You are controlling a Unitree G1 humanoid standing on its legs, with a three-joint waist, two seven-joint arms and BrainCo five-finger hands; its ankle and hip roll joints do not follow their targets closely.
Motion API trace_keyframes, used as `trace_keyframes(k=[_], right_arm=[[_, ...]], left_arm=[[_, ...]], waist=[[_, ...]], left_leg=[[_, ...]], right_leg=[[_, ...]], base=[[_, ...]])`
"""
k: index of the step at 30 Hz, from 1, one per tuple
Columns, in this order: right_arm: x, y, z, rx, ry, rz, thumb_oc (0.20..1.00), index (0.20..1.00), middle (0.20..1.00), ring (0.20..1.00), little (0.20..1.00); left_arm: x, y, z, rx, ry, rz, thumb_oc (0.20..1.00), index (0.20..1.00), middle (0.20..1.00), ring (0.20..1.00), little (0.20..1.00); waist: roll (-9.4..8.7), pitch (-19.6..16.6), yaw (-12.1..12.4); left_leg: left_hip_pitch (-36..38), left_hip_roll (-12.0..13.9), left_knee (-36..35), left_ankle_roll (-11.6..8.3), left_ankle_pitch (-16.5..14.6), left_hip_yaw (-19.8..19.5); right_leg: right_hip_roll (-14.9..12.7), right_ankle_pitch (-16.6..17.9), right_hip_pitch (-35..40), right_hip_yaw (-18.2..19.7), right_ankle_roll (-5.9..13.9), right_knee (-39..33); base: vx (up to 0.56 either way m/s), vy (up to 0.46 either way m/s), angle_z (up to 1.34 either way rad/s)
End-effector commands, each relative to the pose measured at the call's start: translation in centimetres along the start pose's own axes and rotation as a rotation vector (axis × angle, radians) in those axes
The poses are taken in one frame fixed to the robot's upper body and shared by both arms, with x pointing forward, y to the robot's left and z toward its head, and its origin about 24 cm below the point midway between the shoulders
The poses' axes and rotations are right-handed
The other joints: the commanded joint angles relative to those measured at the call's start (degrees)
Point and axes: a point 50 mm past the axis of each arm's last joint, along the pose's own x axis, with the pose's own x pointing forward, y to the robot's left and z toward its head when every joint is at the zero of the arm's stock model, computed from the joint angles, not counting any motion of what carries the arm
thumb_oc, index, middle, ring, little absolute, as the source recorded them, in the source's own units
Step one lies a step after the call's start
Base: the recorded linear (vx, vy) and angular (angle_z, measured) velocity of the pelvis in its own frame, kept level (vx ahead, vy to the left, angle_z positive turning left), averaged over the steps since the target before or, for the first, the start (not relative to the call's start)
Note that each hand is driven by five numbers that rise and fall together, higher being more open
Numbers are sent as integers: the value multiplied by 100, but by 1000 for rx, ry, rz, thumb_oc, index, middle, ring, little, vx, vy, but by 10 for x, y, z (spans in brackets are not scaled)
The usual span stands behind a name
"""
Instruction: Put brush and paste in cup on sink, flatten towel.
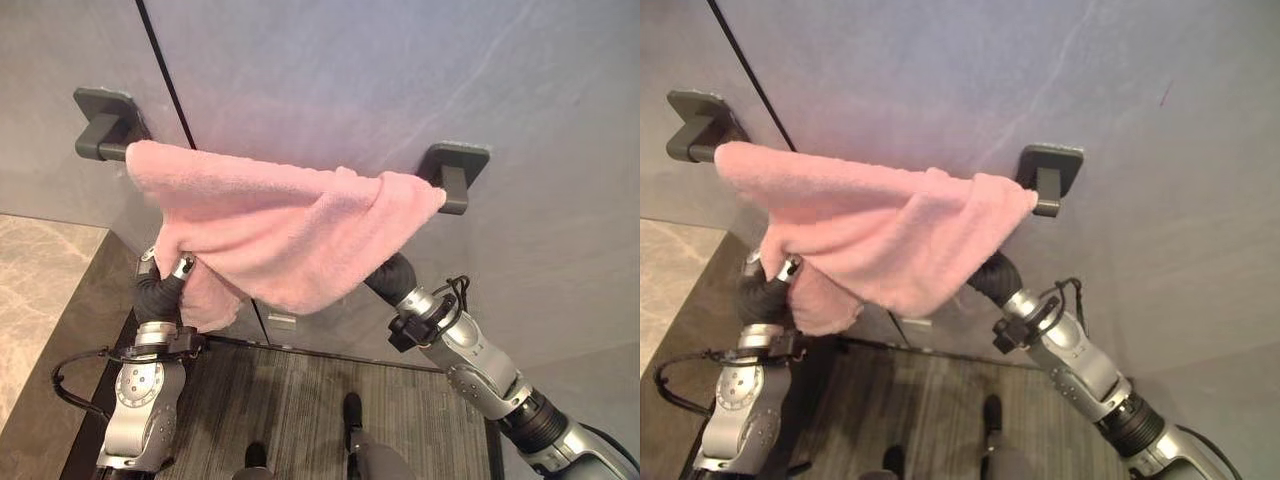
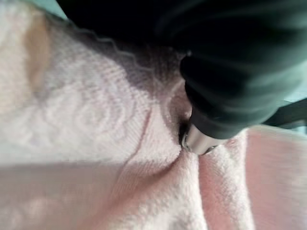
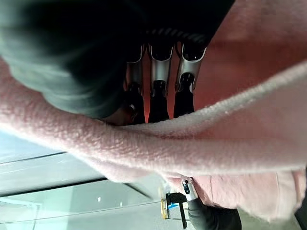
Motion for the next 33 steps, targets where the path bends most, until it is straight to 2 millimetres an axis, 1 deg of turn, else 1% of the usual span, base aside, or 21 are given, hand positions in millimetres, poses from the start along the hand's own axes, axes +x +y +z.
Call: trace_keyframes(k=[1,6,9,10,11,12,13,14,15,16,18,20,21,22,24,26,27,28,30,31,33], right_arm=[[12,13,10,35,-92,22,200,200,200,200,200],[9,12,5,53,-82,-4,200,200,200,200,200],[4,8,-4,47,-53,-50,200,200,200,200,200],[3,7,-6,37,-42,-60,529,529,529,529,529],[3,7,-6,36,-42,-61,1000,1000,1000,1000,1000],[0,5,-9,29,-28,-78,1000,1000,1000,1000,1000],[-7,-1,-19,12,19,-130,1000,1000,1000,1000,1000],[-7,-1,-19,12,19,-131,1000,1000,1000,1000,1000],[-13,-4,-32,15,73,-167,1000,1000,1000,1000,1000],[-13,-4,-32,15,73,-168,1000,1000,1000,1000,1000],[-39,-19,-69,-42,260,-303,1000,1000,1000,1000,1000],[-58,-29,-95,-66,395,-392,1000,1000,1000,1000,1000],[-71,-39,-104,-164,481,-449,1000,1000,1000,1000,1000],[-89,-50,-116,-195,568,-533,1000,1000,1000,1000,1000],[-98,-56,-117,-252,604,-566,1000,1000,1000,1000,1000],[-114,-67,-114,-348,641,-617,1000,1000,1000,1000,1000],[-127,-75,-107,-370,639,-683,1000,1000,1000,1000,1000],[-128,-75,-107,-369,640,-684,1000,1000,1000,1000,1000],[-142,-80,-92,-388,591,-733,1000,1000,1000,1000,1000],[-143,-80,-92,-387,592,-733,1000,1000,1000,1000,1000],[-153,-85,-77,-418,546,-774,1000,1000,1000,1000,1000]], left_arm=[[3,-4,1,82,16,-93,200,200,200,200,200],[3,-8,-4,99,39,-117,200,200,200,200,200],[1,-13,-14,106,83,-150,200,200,200,200,200],[1,-14,-18,114,100,-163,200,200,200,200,200],[1,-14,-18,114,100,-164,200,200,200,200,200],[-1,-15,-24,132,130,-181,200,200,200,200,200],[-4,-15,-33,182,177,-211,859,859,859,859,859],[-4,-15,-33,182,177,-211,1000,1000,1000,1000,1000],[-7,-12,-42,253,222,-230,1000,1000,1000,1000,1000],[-7,-12,-42,253,222,-230,1000,1000,1000,1000,1000],[-19,5,-70,464,370,-229,1000,1000,1000,1000,1000],[-26,12,-80,560,429,-239,1000,1000,1000,1000,1000],[-30,20,-85,652,461,-238,1000,1000,1000,1000,1000],[-38,28,-93,729,522,-248,1000,1000,1000,1000,1000],[-40,34,-93,793,532,-248,1000,1000,1000,1000,1000],[-44,43,-90,879,541,-275,1000,1000,1000,1000,1000],[-50,54,-85,919,555,-271,1000,1000,1000,1000,1000],[-51,54,-85,920,557,-272,1000,1000,1000,1000,1000],[-52,67,-66,990,510,-269,1000,1000,1000,1000,1000],[-52,67,-65,990,511,-271,1000,1000,1000,1000,1000],[-53,77,-52,986,478,-210,1000,1000,1000,1000,1000]], waist=[[-272,-133,61],[-249,-156,53],[-218,-192,2],[-210,-200,-11],[-210,-200,-8],[-197,-215,-38],[-171,-244,-90],[-171,-245,-86],[-146,-267,-121],[-146,-267,-117],[-85,-303,-192],[-46,-329,-228],[-23,-350,-258],[21,-377,-301],[44,-389,-327],[99,-417,-382],[146,-437,-429],[144,-440,-426],[195,-447,-485],[193,-453,-484],[220,-449,-506]], left_leg=[[-514,182,-77,-96,593,-379],[-507,184,-77,-95,587,-380],[-494,196,-77,-102,589,-374],[-486,201,-77,-103,587,-369],[-486,202,-77,-103,586,-369],[-474,206,-77,-103,582,-366],[-442,219,-77,-103,573,-344],[-441,220,-77,-103,572,-342],[-420,223,-77,-104,560,-326],[-418,223,-77,-104,559,-325],[-351,227,-77,-91,537,-281],[-313,238,-77,-87,524,-263],[-286,239,-77,-84,511,-252],[-246,249,-77,-82,493,-224],[-221,259,-77,-83,475,-200],[-170,256,-77,-79,442,-162],[-130,257,-77,-79,426,-138],[-126,258,-77,-80,424,-136],[-86,264,-77,-87,406,-101],[-82,265,-77,-87,404,-100],[-80,268,-77,-94,409,-93]], right_leg=[[-1021,-217,595,48,732,42],[-1011,-234,599,37,721,42],[-999,-250,607,55,708,42],[-996,-251,611,57,707,42],[-995,-251,612,57,707,42],[-995,-257,625,68,703,42],[-991,-263,635,92,701,42],[-990,-264,636,93,701,42],[-989,-267,640,99,703,42],[-989,-267,640,100,702,42],[-979,-279,662,127,694,42],[-974,-287,679,144,694,42],[-964,-296,687,157,697,42],[-957,-300,694,186,698,42],[-951,-308,695,206,699,42],[-936,-321,710,231,705,42],[-938,-325,723,247,717,42],[-937,-326,727,248,718,42],[-939,-331,728,271,728,42],[-937,-331,731,272,728,42],[-947,-339,736,278,735,42]], base=[[0,0,0],[0,0,0],[0,0,0],[0,0,0],[0,0,0],[0,0,0],[19,1,-4],[0,0,0],[0,0,0],[0,0,0],[0,0,0],[0,0,0],[38,8,-2],[36,17,1],[0,0,0],[44,17,-6],[42,19,-9],[40,17,-10],[21,9,-12],[10,4,-10],[3,3,-2]])
